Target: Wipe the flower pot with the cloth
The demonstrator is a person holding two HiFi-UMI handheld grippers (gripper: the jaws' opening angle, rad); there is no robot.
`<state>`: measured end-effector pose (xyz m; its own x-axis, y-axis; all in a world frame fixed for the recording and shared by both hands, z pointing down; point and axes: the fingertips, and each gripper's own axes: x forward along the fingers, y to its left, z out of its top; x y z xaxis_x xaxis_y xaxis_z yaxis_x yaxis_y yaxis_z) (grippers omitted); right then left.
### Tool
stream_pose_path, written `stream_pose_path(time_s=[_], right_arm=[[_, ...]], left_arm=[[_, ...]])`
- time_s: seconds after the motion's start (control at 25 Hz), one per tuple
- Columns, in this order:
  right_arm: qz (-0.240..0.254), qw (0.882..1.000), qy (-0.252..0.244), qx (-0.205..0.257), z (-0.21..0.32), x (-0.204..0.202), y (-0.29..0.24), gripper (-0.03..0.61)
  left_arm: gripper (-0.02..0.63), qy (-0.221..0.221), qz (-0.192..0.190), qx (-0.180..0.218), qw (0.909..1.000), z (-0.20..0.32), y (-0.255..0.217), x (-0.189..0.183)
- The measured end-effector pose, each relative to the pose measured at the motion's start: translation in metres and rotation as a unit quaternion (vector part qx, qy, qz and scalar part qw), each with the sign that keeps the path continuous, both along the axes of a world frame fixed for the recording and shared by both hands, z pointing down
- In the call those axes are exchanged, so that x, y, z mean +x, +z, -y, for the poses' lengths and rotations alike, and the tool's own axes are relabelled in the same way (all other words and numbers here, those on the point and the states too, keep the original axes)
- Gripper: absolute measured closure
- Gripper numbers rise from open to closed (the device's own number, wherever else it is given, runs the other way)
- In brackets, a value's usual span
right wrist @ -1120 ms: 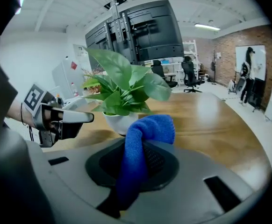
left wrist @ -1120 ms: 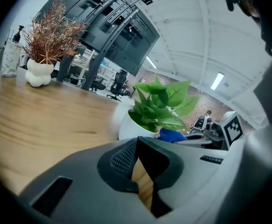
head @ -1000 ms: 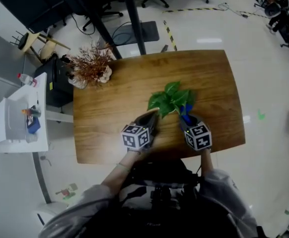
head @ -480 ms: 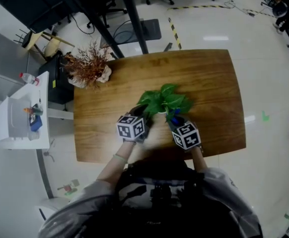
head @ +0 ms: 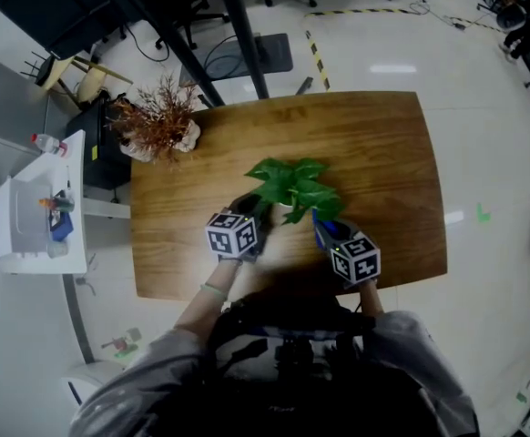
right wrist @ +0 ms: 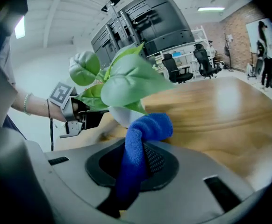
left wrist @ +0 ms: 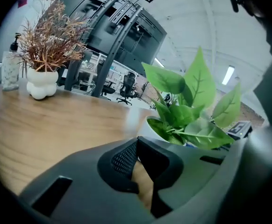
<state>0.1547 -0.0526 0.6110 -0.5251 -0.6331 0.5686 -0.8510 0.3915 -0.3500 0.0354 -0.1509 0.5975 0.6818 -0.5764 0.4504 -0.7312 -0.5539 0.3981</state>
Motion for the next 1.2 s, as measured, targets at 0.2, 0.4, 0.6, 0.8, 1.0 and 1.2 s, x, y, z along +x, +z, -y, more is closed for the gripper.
stream_pose_path(time_s=[0.2,0.4,0.6,0.8,1.0,1.2], right_arm=[[-0.023,0.997,0.002,0.072,0.017,0.033,-0.018,0.526],[-0.081,0.988,-0.075,0.112,0.045,0.021,-0.023,0.526],[-0.092,0.982,-0.124,0.105,0.045,-0.014,-0.025,0.526],[-0.074,0.984,-0.137,0.085,0.027,-0.054,-0.013,0.526],[-0.048,0.986,-0.145,0.069,0.016,-0.086,-0.001,0.526],[-0.042,0.989,-0.129,0.068,0.012,-0.075,-0.001,0.526]], left_arm=[[0.609,0.011,-0.008,-0.001,0.9999,-0.034,0.002,0.007],[0.609,0.034,-0.013,-0.010,0.9993,-0.049,0.009,0.021],[0.609,0.042,-0.009,-0.007,0.9990,-0.038,0.007,0.019],[0.609,0.022,0.004,0.000,0.9997,-0.015,0.005,-0.004],[0.609,0.003,0.011,0.012,0.9999,0.007,0.003,-0.021],[0.609,-0.011,0.010,0.015,0.9998,0.008,0.001,-0.028]])
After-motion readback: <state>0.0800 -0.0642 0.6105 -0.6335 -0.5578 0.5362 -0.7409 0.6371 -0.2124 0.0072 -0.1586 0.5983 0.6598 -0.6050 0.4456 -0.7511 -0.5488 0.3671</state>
